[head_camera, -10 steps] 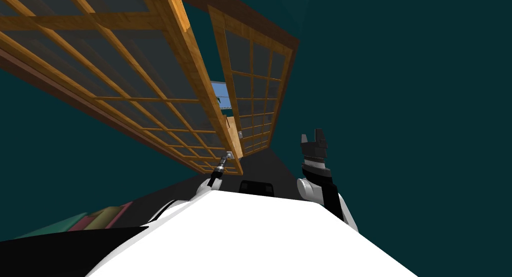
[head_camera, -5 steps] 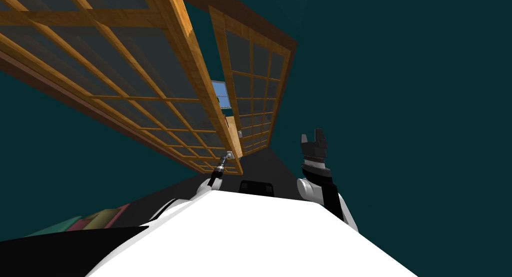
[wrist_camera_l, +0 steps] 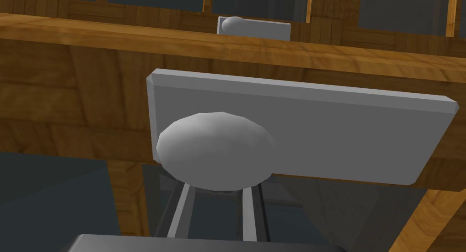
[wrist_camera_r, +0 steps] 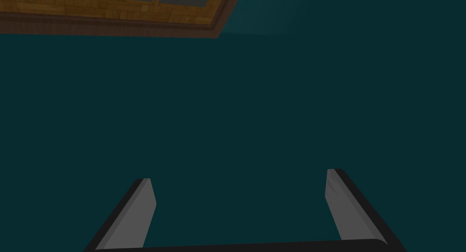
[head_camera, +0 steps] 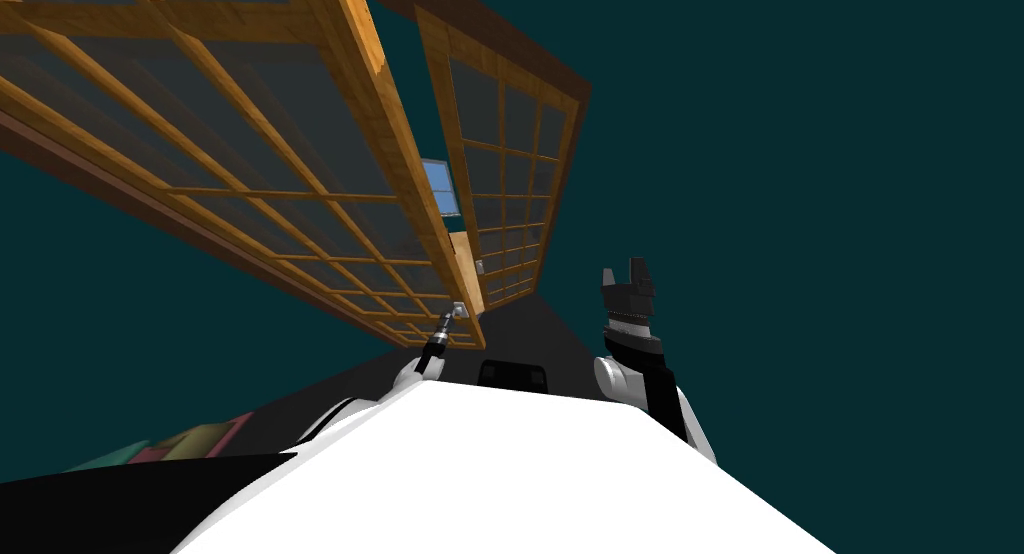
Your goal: Pull the door open
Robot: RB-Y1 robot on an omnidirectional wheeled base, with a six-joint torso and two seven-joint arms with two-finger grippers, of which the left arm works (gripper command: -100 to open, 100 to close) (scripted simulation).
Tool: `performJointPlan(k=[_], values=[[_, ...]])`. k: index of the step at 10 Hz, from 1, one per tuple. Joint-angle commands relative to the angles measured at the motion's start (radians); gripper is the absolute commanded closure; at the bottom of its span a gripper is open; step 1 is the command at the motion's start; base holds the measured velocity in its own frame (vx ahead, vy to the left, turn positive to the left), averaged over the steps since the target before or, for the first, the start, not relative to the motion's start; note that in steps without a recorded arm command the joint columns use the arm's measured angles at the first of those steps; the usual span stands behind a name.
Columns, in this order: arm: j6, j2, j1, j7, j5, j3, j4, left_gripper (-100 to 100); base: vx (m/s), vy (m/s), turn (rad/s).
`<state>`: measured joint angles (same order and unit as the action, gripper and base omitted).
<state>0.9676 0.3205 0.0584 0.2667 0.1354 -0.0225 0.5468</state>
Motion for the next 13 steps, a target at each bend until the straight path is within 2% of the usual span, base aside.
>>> performJointPlan(k=[1, 2, 3, 5, 7, 8, 9, 10, 11, 12, 13], values=[[0.001, -0.013, 0.007, 0.050, 0.017, -0.026, 0.010, 100, -0.060, 0.026, -0.066], [0.001, -0.013, 0.007, 0.066, 0.017, -0.026, 0.010, 100, -0.047, 0.022, -0.038], [-0.001, -0.011, 0.008, 0.101, 0.032, -0.036, 0.011, 100, -0.052, 0.015, -0.060], [-0.001, -0.011, 0.008, 0.108, 0.032, -0.036, 0.011, 100, -0.017, 0.009, -0.005], [-0.005, -0.008, 0.009, 0.176, 0.062, -0.055, 0.013, 100, -0.038, 0.011, -0.056], [-0.005, -0.008, 0.009, 0.191, 0.062, -0.055, 0.013, 100, -0.042, 0.025, -0.047], [-0.007, -0.006, 0.010, 0.226, 0.077, -0.065, 0.014, 100, -0.040, 0.020, -0.049], [-0.007, -0.006, 0.010, 0.233, 0.077, -0.065, 0.014, 100, -0.033, 0.011, -0.027], [-0.009, -0.005, 0.011, 0.275, 0.092, -0.074, 0.015, 100, -0.038, 0.014, -0.047], [-0.009, -0.005, 0.011, 0.275, 0.092, -0.074, 0.015, 100, -0.029, 0.017, -0.020], [-0.011, -0.003, 0.011, 0.316, 0.106, -0.084, 0.016, 100, -0.036, 0.015, -0.039]])
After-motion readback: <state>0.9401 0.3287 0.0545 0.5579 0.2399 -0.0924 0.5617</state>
